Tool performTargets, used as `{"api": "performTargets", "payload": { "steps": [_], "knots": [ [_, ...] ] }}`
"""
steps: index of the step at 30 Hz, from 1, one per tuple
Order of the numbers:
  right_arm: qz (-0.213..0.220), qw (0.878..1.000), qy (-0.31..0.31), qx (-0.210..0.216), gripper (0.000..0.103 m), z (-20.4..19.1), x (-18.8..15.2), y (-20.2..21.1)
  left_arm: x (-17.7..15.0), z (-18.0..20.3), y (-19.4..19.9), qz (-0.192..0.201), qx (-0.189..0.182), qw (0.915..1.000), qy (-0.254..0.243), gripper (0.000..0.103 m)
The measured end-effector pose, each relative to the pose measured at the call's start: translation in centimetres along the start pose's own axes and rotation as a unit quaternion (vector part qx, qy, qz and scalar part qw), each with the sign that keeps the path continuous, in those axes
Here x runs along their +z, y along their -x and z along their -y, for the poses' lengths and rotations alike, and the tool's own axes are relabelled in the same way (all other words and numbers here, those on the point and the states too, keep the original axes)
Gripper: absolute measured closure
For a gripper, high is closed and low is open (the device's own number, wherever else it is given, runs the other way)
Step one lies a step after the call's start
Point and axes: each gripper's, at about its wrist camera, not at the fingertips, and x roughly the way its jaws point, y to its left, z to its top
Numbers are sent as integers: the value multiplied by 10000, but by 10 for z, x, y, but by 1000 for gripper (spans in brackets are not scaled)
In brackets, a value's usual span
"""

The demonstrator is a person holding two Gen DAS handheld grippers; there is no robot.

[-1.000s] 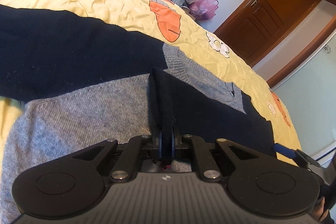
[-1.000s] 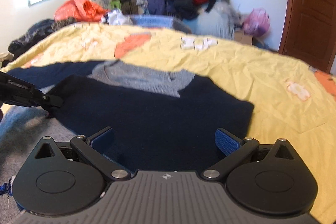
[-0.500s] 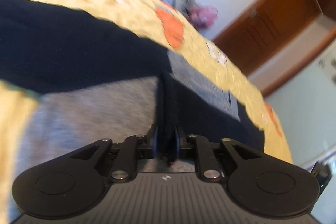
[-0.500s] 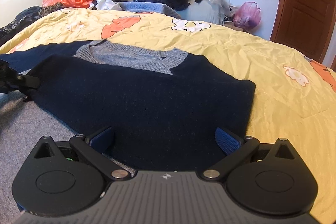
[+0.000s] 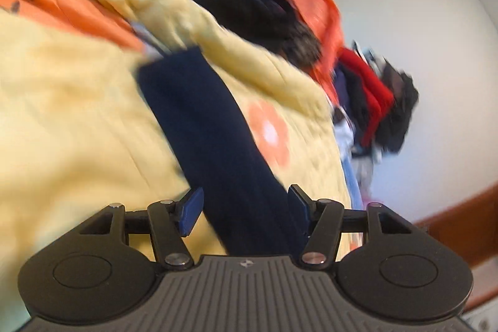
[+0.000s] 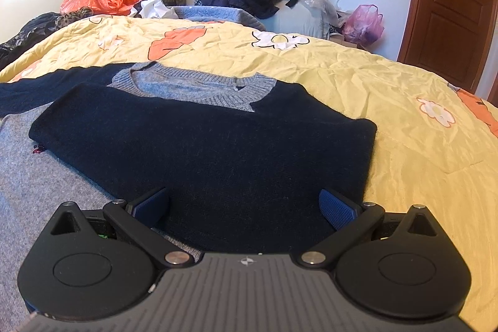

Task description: Fold small clothes

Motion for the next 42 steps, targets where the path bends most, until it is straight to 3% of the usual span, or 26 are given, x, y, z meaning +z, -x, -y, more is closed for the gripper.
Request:
{"api": "performTargets", "payload": {
  "steps": [7,11,18,20,22,23,27,30,33,37,42],
  "knots": [
    [3,10000,-22,-8,0,1,0,0,20,-19,-10,35,-10,9987,499,44],
    [4,10000,-33,-19,0,1,0,0,16,-15,-4,66,70,9997,233,44],
    [9,10000,-47,-8,0,1,1,0,24,-22,-6,276,147,9990,323,44],
    [10,10000,-48,-7,0,1,1,0,27,-16,-14,401,271,9988,75,48],
    [12,10000,-52,-7,0,1,1,0,28,-11,-22,481,671,9965,-139,86],
    [12,10000,-50,-8,0,1,1,0,27,-11,-24,520,827,9950,-196,93],
    [15,10000,-58,1,0,2,1,0,19,1,-25,732,1120,9882,-743,96],
    [17,10000,-63,2,0,2,1,0,8,20,-23,918,1394,9784,-1219,98],
    [20,10000,-67,1,0,2,1,1,-15,51,-17,1187,1387,9664,-1808,99],
    [27,10000,-83,14,0,2,1,1,-66,101,-19,1272,1051,9476,-2737,99],
    [39,9999,-102,20,0,1,1,1,-145,143,-29,593,211,9409,-3329,99]
  ]
}}
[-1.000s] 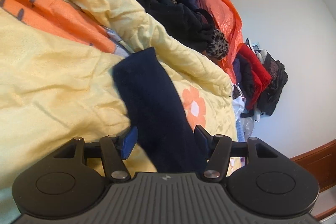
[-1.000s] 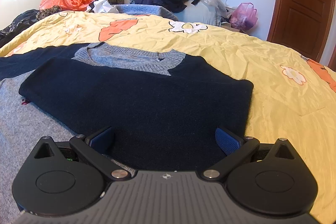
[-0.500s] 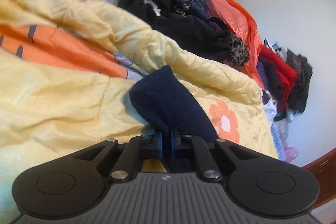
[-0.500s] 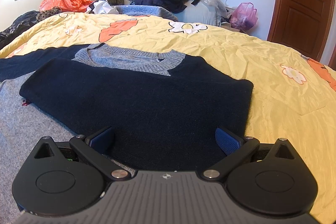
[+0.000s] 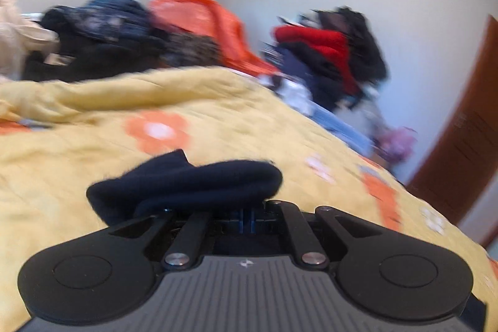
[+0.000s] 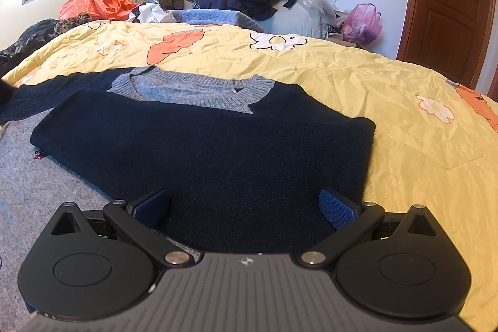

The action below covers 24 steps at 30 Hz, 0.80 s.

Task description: Fold small clothes

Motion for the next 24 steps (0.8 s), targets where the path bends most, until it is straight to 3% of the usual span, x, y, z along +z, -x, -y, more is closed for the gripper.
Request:
{"api": "performTargets", "payload": {
  "steps": [3,7,12,15,20,22,24],
  "knots": [
    [1,10000,2,-5,0,0,0,0,-26,36,1,-265,-464,9985,-98,99],
    [3,10000,1,-8,0,0,0,0,-57,62,4,-495,-819,9951,-250,99],
    [2,10000,0,-6,0,0,-1,0,-90,59,3,-439,-1039,9927,-424,99],
    [-10,10000,29,-27,0,-1,0,0,-89,58,14,-113,-1254,9910,-451,99],
    [-271,9995,87,-108,1,-4,9,-3,-89,62,17,-95,-1353,9892,-563,99],
    [-450,9984,-149,-316,6,-11,27,0,-88,60,16,-121,-1403,9888,-489,99],
    [-72,9982,-592,86,5,-20,43,15,-87,58,13,-171,-1450,9883,-436,99]
  ]
}}
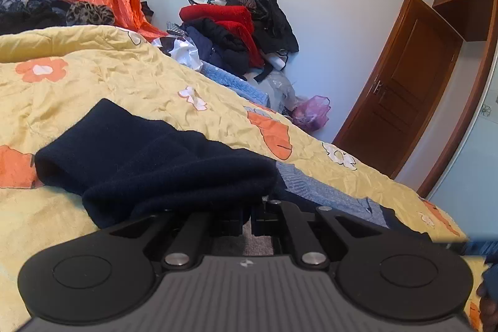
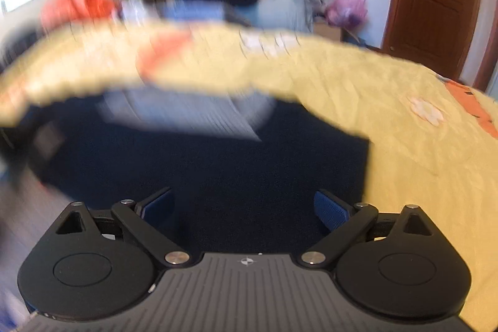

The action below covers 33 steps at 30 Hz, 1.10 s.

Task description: Fold small clothes

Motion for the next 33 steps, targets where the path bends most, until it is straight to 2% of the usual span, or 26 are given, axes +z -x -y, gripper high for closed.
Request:
{"api": "performTargets", "payload": {
  "steps": [2,3,6,9,11,13,15,19,21,22,23,28,29,31,32,33],
  "knots": [
    [83,9964,-266,800,1,-20,18,7,0,0,-1,-43,4,10000,18,99],
    [10,9938,-182,1094,1,-37,28,6,0,-1,-2,-69,3,10000,11,99],
    [-169,9804,606,1865,2,-101,56,2,-1,1,-3,-97,22,9999,-22,99],
    [-582,9528,1520,2561,6,-161,79,-12,-1,1,-3,-100,28,9999,-33,99],
    [-1037,9343,2226,2584,16,-200,86,-29,-1,1,-3,-113,30,9999,-39,98],
    [-1334,9129,2963,2471,19,-230,85,-41,-1,1,-3,-129,13,9999,-45,99],
    [-1689,8901,3426,2486,22,-248,81,-48,0,0,-4,-198,6,9998,12,98],
    [-1955,8759,3567,2596,22,-265,86,-55,0,-2,-4,-197,-68,9998,61,98],
    [-2129,8701,3521,2714,31,-266,87,-60,1,-3,-4,-234,-90,9996,106,98],
    [-2228,8686,3449,2773,48,-266,89,-64,1,-4,-4,-249,-106,9995,144,98],
    [-2319,8690,3364,2791,73,-264,90,-68,2,-5,-4,-254,-118,9995,171,98],
    [-2437,8864,2772,2796,83,-251,95,-82,2,-6,-3,-220,-165,9994,203,98],
    [-2389,8906,2599,2868,89,-246,96,-81,2,-7,-2,-170,-168,9995,196,98],
    [-2140,9032,2189,3010,90,-227,103,-72,2,-7,-1,-150,-168,9996,189,98],
    [-1931,9123,1839,3107,91,-210,107,-66,2,-6,-1,-153,-164,9996,176,97],
    [-1695,9234,1234,3215,91,-183,110,-62,2,-6,-1,-169,-164,9996,165,96]
  ]
}}
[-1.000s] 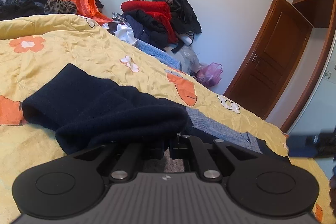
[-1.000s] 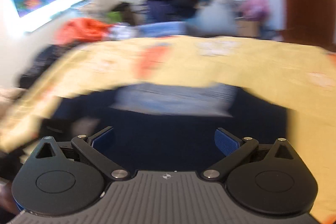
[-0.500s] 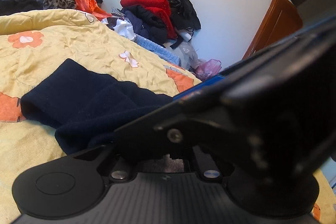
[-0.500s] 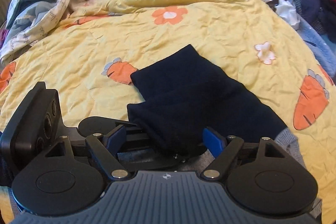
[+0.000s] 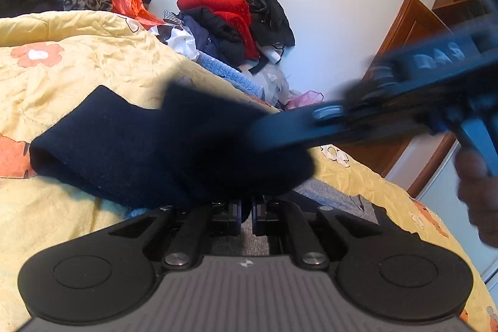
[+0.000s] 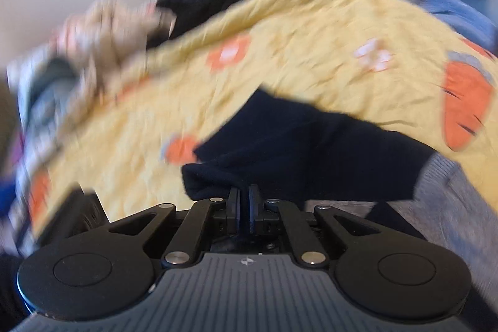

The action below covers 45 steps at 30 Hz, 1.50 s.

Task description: Fold small clothes

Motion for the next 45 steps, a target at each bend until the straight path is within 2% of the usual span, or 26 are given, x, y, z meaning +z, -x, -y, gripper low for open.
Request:
{"api": "performTargets", "payload": {
  "steps": [1,3,4,5,6,7,9,11,13,17,20,24,25,28,29,31,36,39,45],
  "knots": [
    [416,9975,-565,130,91,23,-12,18,-1,0,-1,-28,-7,10000,2,94],
    [1067,9819,-1562,91,87,71,-51,47,1,-1,-2,-77,-42,9999,68,91],
    [1214,9728,-1974,-12,75,91,-73,55,1,-3,-2,-85,-81,9999,124,86],
    [1173,9654,-2325,-167,49,107,-91,59,1,-4,-2,-84,-110,9998,173,81],
    [1054,9576,-2663,-313,34,120,-106,62,2,-7,-1,-49,-106,9997,222,66],
    [1058,9511,-2874,-390,24,128,-117,66,2,-8,1,30,-72,9996,258,46],
    [1336,9461,-2943,-184,25,133,-130,74,1,-8,5,229,19,9992,312,28],
    [1465,9384,-3131,4,25,138,-131,76,1,-8,5,249,97,9991,341,28],
    [1448,9357,-3215,75,25,137,-122,68,2,-9,3,239,183,9989,363,28],
    [1288,9432,-3063,4,25,117,-100,36,2,-12,5,261,278,9982,458,28],
    [1162,9467,-2996,-215,27,108,-87,10,3,-14,6,301,330,9976,537,27],
    [1279,9451,-2977,-418,27,99,-72,-9,3,-16,8,344,320,9972,586,27],
    [1295,9453,-2962,-433,30,97,-70,-11,3,-16,7,346,322,9972,588,27],
    [1079,9529,-2724,-779,85,89,-64,-21,3,-16,7,352,321,9972,579,26],
    [1078,9560,-2588,-860,86,86,-64,-23,3,-16,7,350,320,9972,579,26],
    [1155,9611,-2330,-934,87,82,-65,-17,3,-16,7,353,315,9972,587,26],
    [1320,9638,-2128,-911,88,88,-65,20,3,-17,7,356,285,9971,613,26],
    [1373,9606,-2157,-1089,88,104,-76,51,3,-19,7,342,265,9969,658,26],
    [1304,9464,-2513,-1554,88,145,-116,96,3,-19,6,321,231,9969,675,26]
  ]
}}
